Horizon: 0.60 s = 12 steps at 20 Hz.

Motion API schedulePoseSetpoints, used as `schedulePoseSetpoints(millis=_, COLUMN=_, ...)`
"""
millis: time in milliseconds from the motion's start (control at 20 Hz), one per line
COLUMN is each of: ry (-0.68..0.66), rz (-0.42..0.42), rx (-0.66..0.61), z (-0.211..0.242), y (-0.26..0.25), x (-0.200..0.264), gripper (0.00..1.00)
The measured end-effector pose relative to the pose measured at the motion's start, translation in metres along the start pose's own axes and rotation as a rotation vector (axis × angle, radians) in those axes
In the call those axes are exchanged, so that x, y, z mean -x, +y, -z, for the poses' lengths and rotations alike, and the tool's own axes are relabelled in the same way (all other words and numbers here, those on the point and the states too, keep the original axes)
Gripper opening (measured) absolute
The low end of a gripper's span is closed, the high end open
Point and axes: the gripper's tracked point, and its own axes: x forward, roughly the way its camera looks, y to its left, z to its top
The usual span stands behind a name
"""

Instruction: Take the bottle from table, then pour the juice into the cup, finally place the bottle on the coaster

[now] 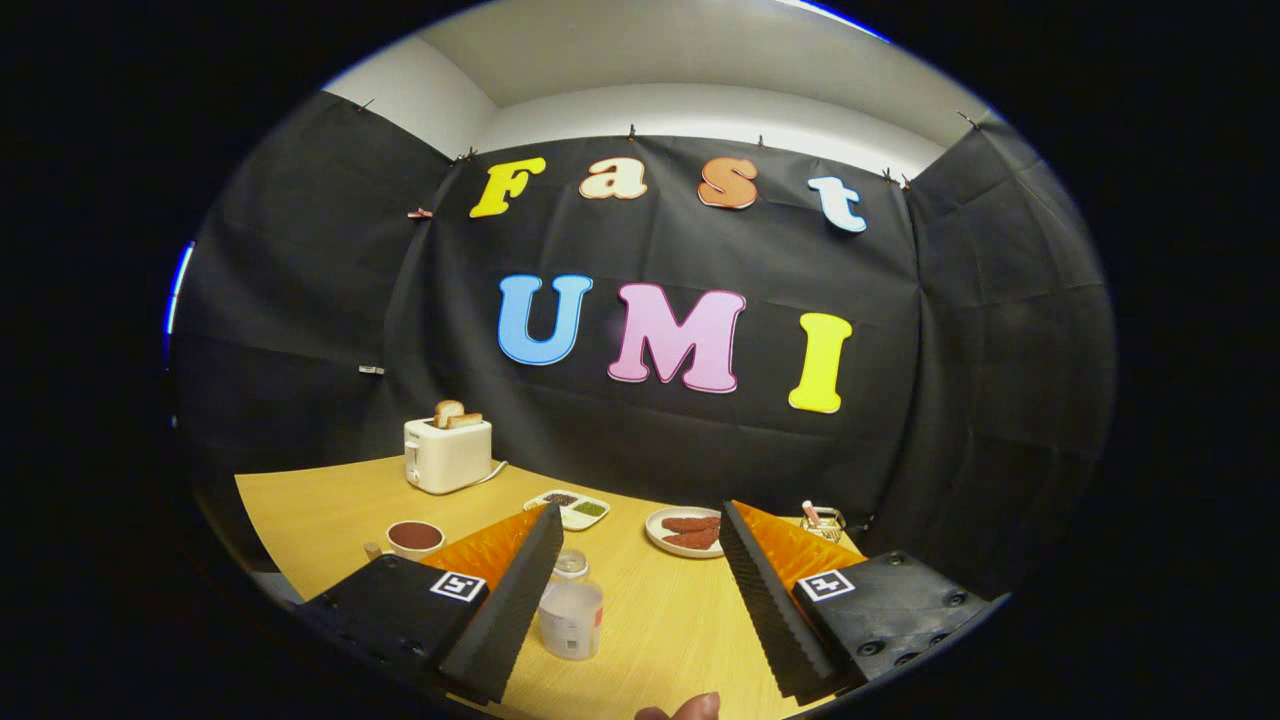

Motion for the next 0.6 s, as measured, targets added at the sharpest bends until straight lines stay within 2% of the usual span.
schedulePoseSetpoints(millis=600, ry=0.12, rz=0.081, rx=-0.026, z=0.132, y=0.045, x=-0.032, gripper=0.97)
